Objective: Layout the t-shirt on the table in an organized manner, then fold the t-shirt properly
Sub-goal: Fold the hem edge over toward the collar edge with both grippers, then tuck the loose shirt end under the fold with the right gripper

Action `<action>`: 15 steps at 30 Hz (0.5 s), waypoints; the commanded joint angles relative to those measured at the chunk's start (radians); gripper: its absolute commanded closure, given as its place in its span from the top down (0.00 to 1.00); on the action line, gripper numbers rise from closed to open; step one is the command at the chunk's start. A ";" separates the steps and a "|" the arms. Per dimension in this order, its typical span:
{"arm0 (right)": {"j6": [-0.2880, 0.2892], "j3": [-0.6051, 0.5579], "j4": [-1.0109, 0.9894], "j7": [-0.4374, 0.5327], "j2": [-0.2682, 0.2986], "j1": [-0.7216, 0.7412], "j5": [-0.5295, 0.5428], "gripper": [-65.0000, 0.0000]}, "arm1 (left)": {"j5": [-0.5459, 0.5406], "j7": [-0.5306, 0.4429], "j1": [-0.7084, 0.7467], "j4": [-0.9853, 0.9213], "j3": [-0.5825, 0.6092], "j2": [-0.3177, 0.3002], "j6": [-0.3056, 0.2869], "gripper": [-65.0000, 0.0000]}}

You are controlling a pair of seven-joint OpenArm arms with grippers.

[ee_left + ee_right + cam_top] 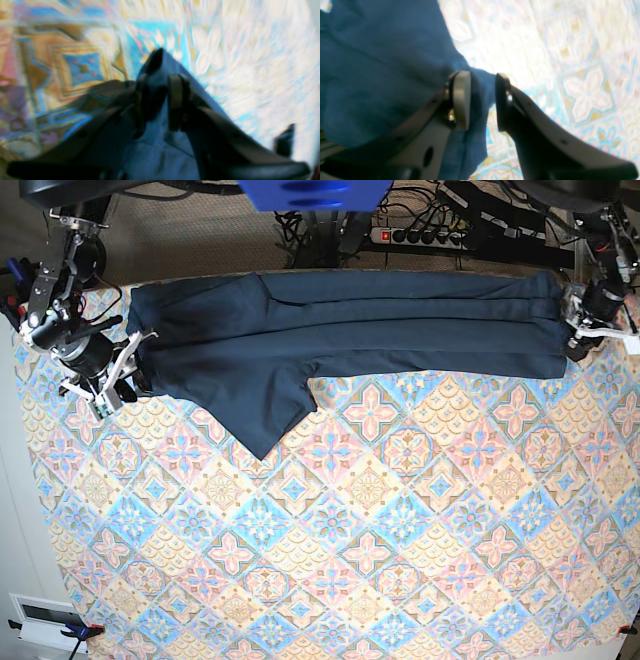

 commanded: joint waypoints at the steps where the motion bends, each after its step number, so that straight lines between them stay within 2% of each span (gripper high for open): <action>1: 0.001 -0.001 0.028 0.018 0.015 0.028 0.012 0.26 | -0.035 0.014 -0.001 0.015 -0.025 -0.017 -0.011 0.25; 4: 0.001 -0.067 0.026 0.010 0.014 0.097 0.013 0.26 | -0.090 0.058 -0.005 0.015 -0.074 -0.017 -0.011 0.29; 9: 0.001 -0.198 0.008 0.010 0.014 0.249 0.004 0.26 | -0.116 0.063 -0.007 0.015 -0.100 -0.006 -0.011 0.30; 15: 0.001 -0.334 -0.147 0.016 -0.051 0.298 -0.182 0.26 | -0.121 0.060 -0.009 0.017 -0.100 0.001 -0.011 0.30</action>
